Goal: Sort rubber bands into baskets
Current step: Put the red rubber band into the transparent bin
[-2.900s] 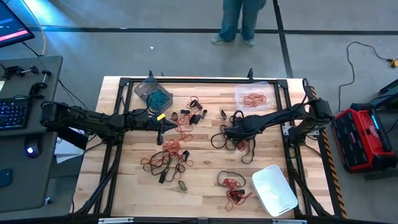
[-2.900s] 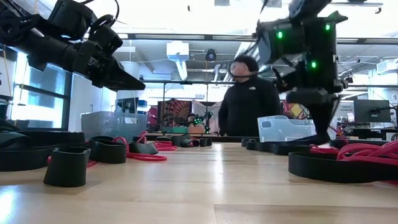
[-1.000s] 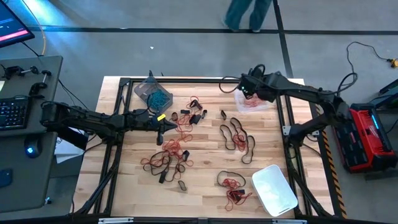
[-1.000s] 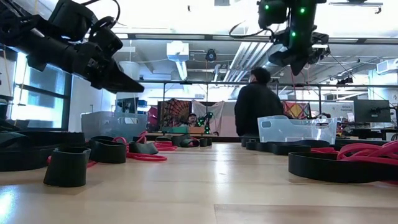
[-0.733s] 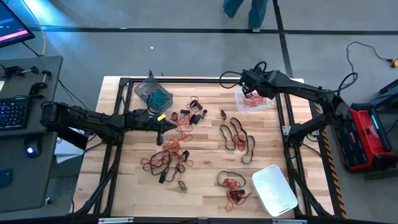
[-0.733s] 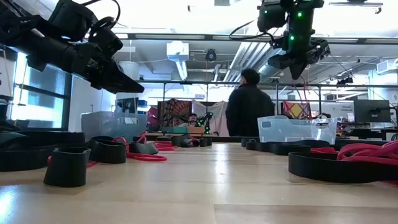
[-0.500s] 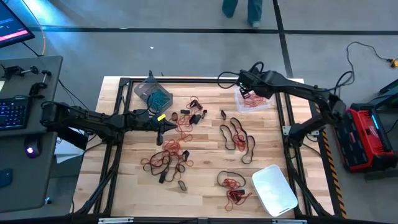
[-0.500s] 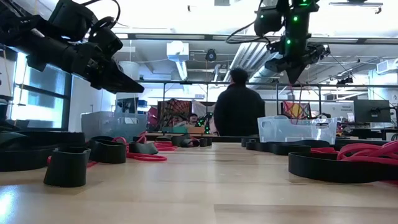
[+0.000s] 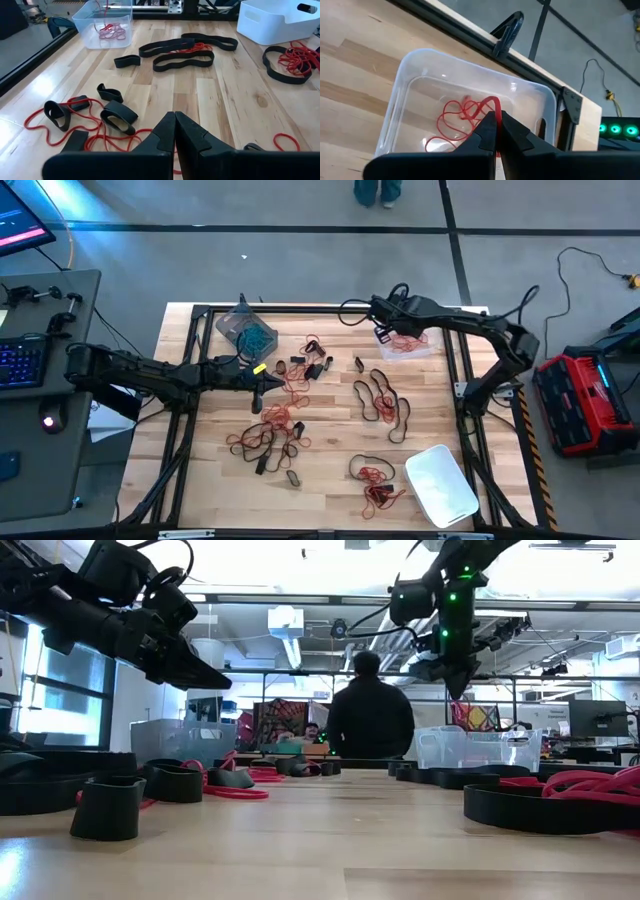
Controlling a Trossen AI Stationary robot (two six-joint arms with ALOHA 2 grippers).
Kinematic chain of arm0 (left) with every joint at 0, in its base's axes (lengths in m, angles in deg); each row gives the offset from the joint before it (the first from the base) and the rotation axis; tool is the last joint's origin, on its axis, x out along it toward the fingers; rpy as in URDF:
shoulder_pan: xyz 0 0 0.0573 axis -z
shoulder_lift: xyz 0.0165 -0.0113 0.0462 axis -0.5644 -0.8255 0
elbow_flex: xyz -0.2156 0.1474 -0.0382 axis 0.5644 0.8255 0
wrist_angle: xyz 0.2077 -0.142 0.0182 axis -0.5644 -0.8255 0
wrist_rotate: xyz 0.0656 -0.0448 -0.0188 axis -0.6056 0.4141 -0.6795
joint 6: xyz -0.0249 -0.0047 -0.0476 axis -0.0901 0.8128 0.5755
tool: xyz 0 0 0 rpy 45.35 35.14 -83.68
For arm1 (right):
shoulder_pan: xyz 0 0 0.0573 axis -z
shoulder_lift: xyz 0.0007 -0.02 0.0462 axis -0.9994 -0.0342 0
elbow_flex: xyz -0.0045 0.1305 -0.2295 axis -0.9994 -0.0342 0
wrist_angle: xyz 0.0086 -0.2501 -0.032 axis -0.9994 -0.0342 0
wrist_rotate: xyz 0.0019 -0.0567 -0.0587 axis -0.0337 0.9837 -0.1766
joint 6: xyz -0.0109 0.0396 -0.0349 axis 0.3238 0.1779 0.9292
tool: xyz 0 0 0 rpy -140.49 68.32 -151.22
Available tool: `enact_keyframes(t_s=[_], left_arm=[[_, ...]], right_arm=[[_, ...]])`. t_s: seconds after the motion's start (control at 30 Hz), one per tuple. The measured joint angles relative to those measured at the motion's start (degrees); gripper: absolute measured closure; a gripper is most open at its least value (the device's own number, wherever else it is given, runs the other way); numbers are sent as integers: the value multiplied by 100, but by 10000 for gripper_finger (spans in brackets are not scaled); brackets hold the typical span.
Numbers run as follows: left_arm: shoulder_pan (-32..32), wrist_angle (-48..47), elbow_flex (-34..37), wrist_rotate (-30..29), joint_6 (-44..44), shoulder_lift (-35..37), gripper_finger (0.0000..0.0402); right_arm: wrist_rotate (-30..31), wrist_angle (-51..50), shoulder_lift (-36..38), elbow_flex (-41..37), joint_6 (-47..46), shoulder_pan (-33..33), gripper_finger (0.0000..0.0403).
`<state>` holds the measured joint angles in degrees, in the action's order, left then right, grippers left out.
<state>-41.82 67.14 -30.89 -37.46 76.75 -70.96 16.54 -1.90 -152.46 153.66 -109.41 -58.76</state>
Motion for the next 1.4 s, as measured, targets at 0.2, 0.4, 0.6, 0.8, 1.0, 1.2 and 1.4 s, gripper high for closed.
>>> enact_keyframes(t_s=[0.2,0.4,0.6,0.8,1.0,1.2,1.4], left_arm=[[0,17,0,0,-79,0,401],[0,17,0,-2,-82,0,401],[0,20,0,0,-81,0,401],[0,23,0,0,-81,0,401],[0,24,0,0,-67,0,401],[0,22,0,0,-65,0,401],[0,22,0,0,-73,0,401]], right_arm=[[-217,188,-19,-141,75,11,403],[-399,945,-9,-1070,82,129,403],[-1,1348,-9,-1797,-298,289,403],[176,1291,-5,-1901,-520,378,395],[171,1094,-3,-1587,-404,318,337],[144,815,34,-990,-228,87,277],[-54,919,495,-680,357,-591,293]])
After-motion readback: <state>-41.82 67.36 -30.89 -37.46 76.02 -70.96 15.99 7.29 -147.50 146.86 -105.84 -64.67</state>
